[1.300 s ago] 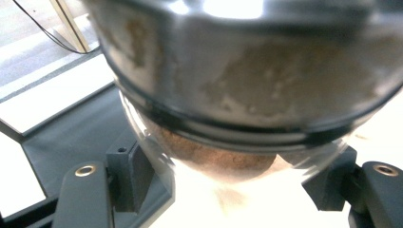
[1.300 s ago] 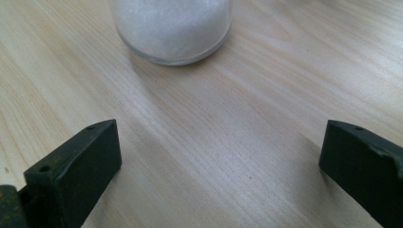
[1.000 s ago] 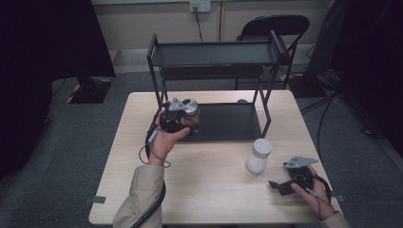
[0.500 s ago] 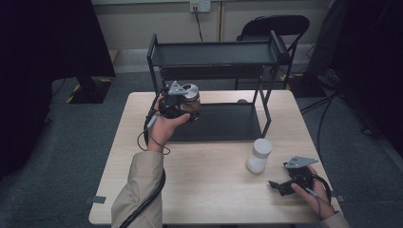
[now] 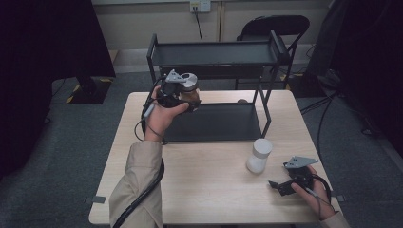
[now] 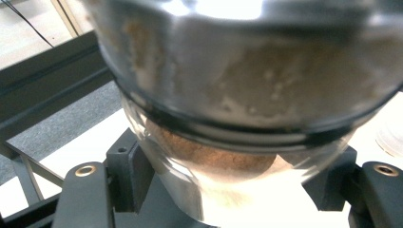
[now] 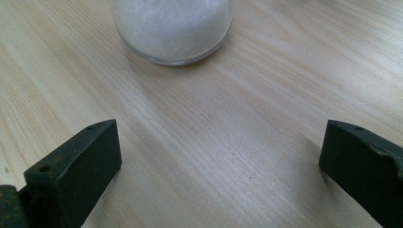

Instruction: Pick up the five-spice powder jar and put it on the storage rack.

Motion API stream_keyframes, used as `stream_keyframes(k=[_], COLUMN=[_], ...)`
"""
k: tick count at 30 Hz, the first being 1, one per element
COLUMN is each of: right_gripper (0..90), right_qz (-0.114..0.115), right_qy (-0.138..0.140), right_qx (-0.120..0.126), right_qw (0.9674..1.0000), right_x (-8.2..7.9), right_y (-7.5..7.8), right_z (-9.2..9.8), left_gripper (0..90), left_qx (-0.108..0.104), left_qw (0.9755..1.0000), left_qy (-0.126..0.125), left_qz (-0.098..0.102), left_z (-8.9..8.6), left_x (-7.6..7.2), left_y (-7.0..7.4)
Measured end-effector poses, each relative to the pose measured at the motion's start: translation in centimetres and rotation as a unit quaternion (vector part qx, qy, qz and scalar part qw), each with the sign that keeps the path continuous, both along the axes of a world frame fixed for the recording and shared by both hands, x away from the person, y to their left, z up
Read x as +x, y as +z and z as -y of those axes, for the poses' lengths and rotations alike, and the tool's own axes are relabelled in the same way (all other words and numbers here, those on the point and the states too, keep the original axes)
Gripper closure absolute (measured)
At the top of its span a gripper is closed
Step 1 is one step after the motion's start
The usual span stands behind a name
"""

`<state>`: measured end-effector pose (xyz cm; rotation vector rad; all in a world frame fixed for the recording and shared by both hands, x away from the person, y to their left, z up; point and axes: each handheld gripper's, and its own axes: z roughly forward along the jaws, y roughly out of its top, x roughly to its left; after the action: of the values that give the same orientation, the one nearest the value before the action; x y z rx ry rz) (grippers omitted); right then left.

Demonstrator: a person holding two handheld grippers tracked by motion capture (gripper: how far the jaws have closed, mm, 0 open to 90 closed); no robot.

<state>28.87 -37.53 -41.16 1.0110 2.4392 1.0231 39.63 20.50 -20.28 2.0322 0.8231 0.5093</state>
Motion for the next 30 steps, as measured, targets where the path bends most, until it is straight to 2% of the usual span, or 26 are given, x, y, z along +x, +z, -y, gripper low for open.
stream_keyframes(k=[20, 30], right_gripper=[0.0, 0.0], right_qz=[0.0, 0.0], right_qy=[0.0, 0.0], right_qx=[0.0, 0.0], right_qw=[1.0, 1.0], right_x=[0.0, 0.0], right_y=[0.0, 0.0], right_z=[0.0, 0.0], left_gripper=[30.0, 30.0], left_qx=[0.005, 0.0], left_qw=[1.0, 0.9999], left_qy=[-0.001, 0.0], left_qz=[0.006, 0.013], left_z=[0.7, 0.9], left_x=[0.3, 0.3], left_y=[4.3, 6.0])
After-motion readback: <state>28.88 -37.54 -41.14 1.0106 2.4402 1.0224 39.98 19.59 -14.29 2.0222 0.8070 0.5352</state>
